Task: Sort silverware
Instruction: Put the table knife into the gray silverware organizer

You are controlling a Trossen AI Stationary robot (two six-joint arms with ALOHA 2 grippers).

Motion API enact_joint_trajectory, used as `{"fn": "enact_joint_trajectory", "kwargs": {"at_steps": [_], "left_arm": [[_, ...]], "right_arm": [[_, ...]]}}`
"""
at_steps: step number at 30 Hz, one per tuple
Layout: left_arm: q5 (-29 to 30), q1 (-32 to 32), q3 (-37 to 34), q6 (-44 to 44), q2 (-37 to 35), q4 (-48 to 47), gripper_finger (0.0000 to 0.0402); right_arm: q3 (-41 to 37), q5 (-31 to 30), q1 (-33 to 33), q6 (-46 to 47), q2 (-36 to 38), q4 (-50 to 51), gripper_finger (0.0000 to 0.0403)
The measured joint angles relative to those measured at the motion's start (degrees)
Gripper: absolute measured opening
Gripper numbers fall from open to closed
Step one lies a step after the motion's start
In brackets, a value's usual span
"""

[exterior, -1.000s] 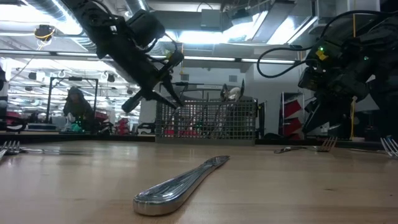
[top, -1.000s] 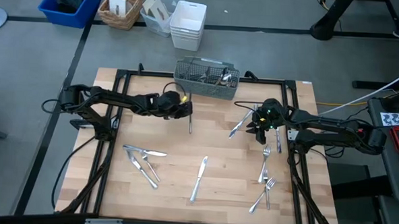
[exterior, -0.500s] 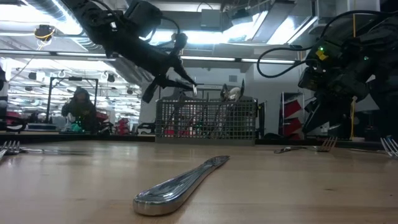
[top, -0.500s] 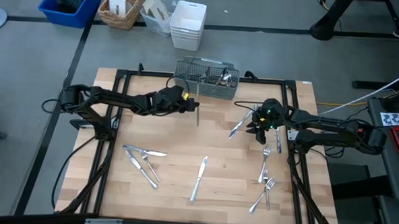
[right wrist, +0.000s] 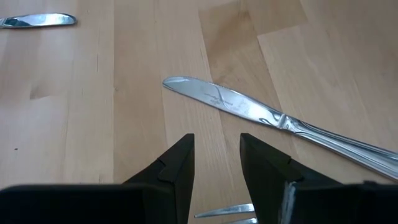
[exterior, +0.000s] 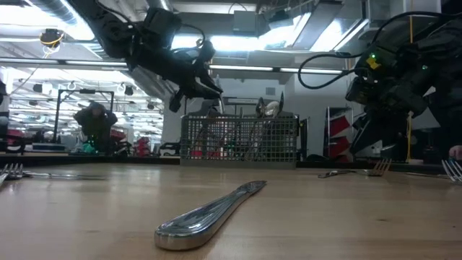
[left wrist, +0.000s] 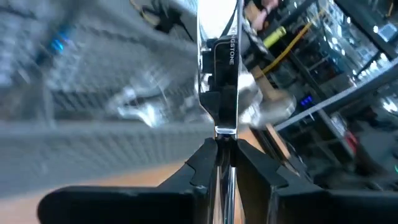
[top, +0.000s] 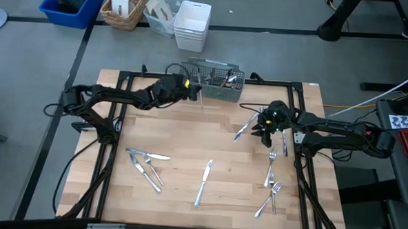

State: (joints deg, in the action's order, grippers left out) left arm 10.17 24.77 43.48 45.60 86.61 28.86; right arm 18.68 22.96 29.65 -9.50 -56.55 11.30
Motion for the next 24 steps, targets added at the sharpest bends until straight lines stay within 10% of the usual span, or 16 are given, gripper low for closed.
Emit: {"fn": "enact_joint_trajectory", "kwargs": {"at_steps": [24], "left_arm": [[3.72, 15.34, -0.02, -24.39, -4.16, 0.19, 0.0043]], "right_arm": [[0.00, -1.49, 0.00, -1.45, -0.02, -0.91, 0.0131]]}}
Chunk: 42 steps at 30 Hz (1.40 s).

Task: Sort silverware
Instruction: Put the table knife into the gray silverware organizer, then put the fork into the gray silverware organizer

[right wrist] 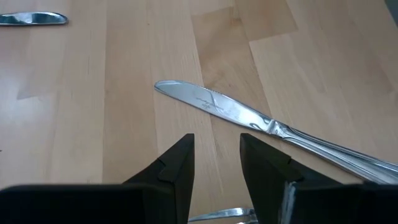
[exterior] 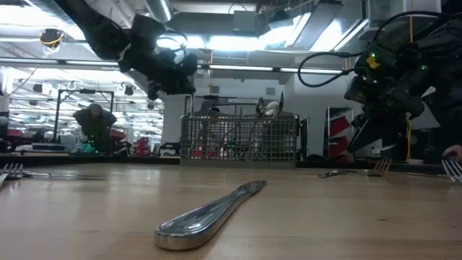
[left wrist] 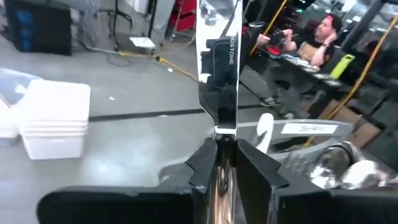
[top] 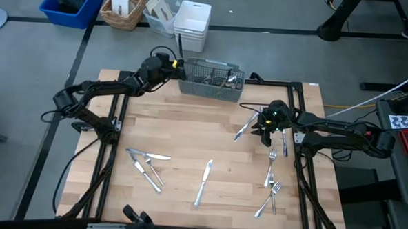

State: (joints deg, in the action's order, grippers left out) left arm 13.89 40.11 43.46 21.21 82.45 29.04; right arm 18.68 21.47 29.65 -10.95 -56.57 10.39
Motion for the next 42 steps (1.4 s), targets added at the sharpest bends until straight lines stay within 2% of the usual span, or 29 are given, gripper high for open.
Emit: {"fn": "enact_joint_trajectory", "kwargs": {"at_steps": [11, 22, 28, 31, 34, 42], "left_arm": [[0.67, -0.84, 0.00, -7.99, 4.65, 0.42, 0.0043], [0.74, -3.86, 0.03, -11.59, 10.76, 0.46, 0.0043], [0.71, -4.67, 0.20, -17.10, 11.57, -0.37, 0.0043], [0.73, -4.91, 0.20, -17.14, 11.56, -0.47, 0.0044], [0.71, -4.91, 0.19, -16.97, 11.52, -0.53, 0.0062], [0.40, -4.98, 0.13, -16.83, 11.50, -0.32, 0.0159]], "right_arm": [[0.00, 0.00, -0.02, 0.07, 0.01, -0.01, 0.0131], [0.00, -0.03, 0.00, -0.39, 0.01, -0.01, 0.0131], [0.00, -0.02, -0.02, -1.10, 0.00, 0.00, 0.0131], [0.00, -0.02, -0.01, -1.10, 0.01, 0.00, 0.0131], [0.00, -0.02, -0.02, -1.10, 0.00, 0.00, 0.0131], [0.00, 0.00, -0.02, -1.13, 0.00, 0.02, 0.0131]]}}
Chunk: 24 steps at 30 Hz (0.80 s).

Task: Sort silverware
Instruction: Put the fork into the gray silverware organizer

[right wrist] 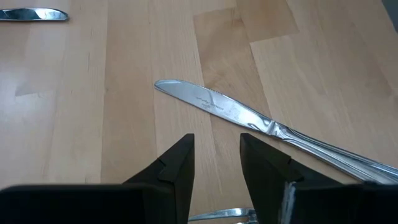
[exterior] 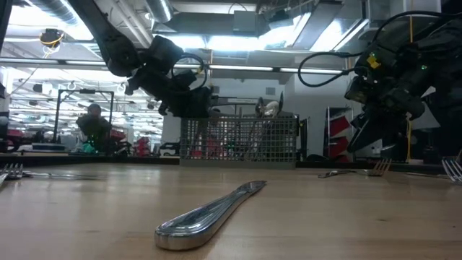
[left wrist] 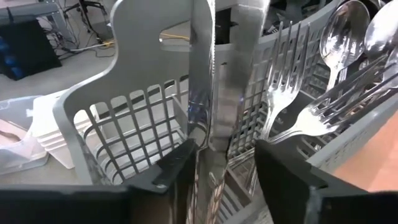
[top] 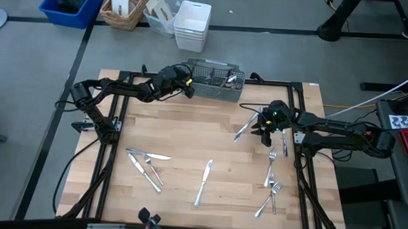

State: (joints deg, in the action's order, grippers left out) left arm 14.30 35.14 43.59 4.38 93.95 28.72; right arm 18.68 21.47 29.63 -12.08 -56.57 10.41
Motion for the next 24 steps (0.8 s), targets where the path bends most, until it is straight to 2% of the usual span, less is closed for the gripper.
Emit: {"fn": "enact_joint_trajectory", "kwargs": {"at_steps": [7, 12, 15, 20, 24], "left_arm": [[0.27, -0.93, 0.36, 0.24, -0.91, -0.62, 0.0177], [-0.12, -2.74, 0.44, 0.28, -5.94, -2.77, 0.0172], [-0.17, -4.09, 0.42, 0.49, -9.91, -7.20, 0.0171], [-0.28, -6.95, 0.55, 6.73, -16.32, -17.27, 0.0171], [-5.34, -9.63, 0.52, 11.30, -18.72, -28.02, 0.0171]], "right_arm": [[0.00, 1.64, 0.02, 5.79, 0.02, -0.46, 0.0131], [0.88, 1.53, 0.00, 5.97, 0.08, 0.23, 0.0131], [3.17, 1.44, 0.02, 7.75, 0.08, 0.29, 0.0131], [7.90, 1.18, 0.02, 20.62, 0.10, 1.16, 0.0131], [11.32, 0.47, 0.00, 31.94, 0.12, 5.17, 0.0131]]}}
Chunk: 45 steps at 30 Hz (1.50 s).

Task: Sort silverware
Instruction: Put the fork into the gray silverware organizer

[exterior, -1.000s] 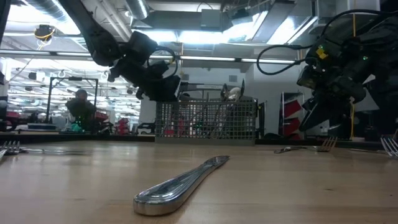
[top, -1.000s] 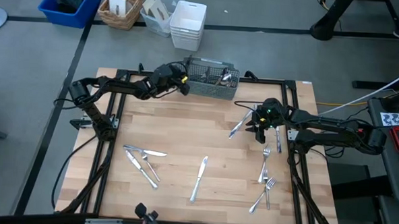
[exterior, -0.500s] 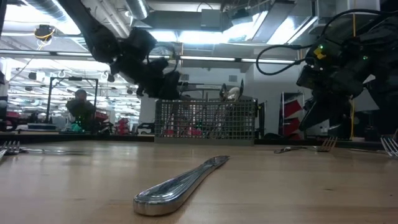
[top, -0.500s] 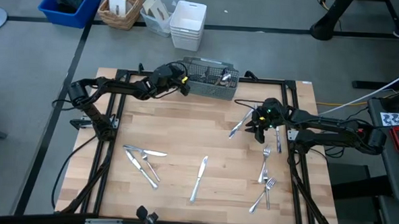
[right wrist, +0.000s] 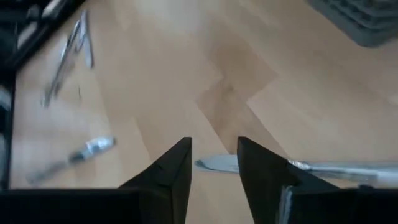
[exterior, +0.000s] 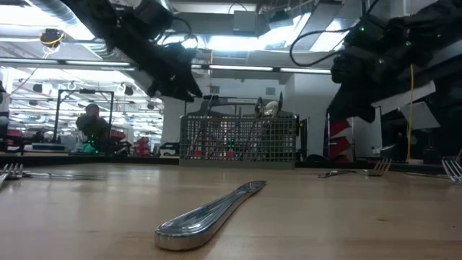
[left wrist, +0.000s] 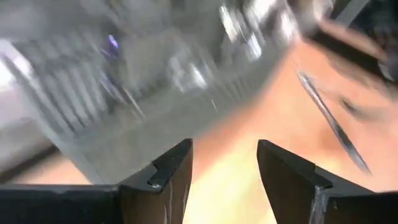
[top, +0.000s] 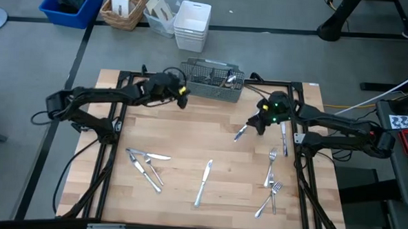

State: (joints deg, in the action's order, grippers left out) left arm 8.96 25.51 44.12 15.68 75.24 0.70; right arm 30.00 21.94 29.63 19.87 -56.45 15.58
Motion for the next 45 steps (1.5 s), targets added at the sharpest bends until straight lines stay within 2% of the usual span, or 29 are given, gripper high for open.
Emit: {"fn": "enact_joint_trajectory", "kwargs": {"at_steps": [2, 4, 8, 12, 15, 21, 25, 29, 40, 45], "left_arm": [[-3.42, -1.48, -0.01, -0.04, -0.15, -4.88, 0.0171], [-6.22, -3.02, -0.02, -1.33, -0.15, -8.77, 0.0171], [-8.23, -6.40, -0.04, -5.04, -0.15, -12.87, 0.0171], [-8.37, -9.25, -0.04, -7.15, -0.15, -12.24, 0.0171], [-8.34, -10.89, -0.04, -7.94, -0.15, -12.08, 0.0171], [-8.33, -12.62, -0.04, -8.63, -0.15, -12.08, 0.0171], [-8.32, -12.84, -0.04, -8.63, -0.15, -12.06, 0.0171], [-8.30, -12.83, -0.04, -8.63, -0.15, -12.05, 0.0171], [-8.22, -12.82, -0.04, -8.64, -0.15, -11.82, 0.0171], [-8.22, -12.82, -0.03, -8.65, -0.15, -11.82, 0.0171]], "right_arm": [[0.97, -1.47, 0.02, 4.46, 0.01, 1.09, 0.0131], [1.41, -2.89, 0.00, 4.97, 0.01, 1.90, 0.0131], [2.30, -2.87, 0.00, -6.60, -0.02, 2.85, 0.0131], [3.60, -2.89, -0.02, -20.87, -0.02, 3.23, 0.0131], [5.48, -3.05, -0.02, -24.98, -0.02, 7.56, 0.0131], [9.99, -7.27, -0.04, -11.25, -0.04, 24.02, 0.0131], [9.96, -7.46, -3.18, -10.81, -0.04, 31.29, 0.0131], [9.75, -8.96, -10.03, -11.09, -0.04, 33.13, 0.0131], [9.73, -29.43, -28.89, -6.85, -1.80, 32.38, 0.0131], [9.70, -33.28, -33.60, -5.10, -7.29, 32.37, 0.0131]]}}
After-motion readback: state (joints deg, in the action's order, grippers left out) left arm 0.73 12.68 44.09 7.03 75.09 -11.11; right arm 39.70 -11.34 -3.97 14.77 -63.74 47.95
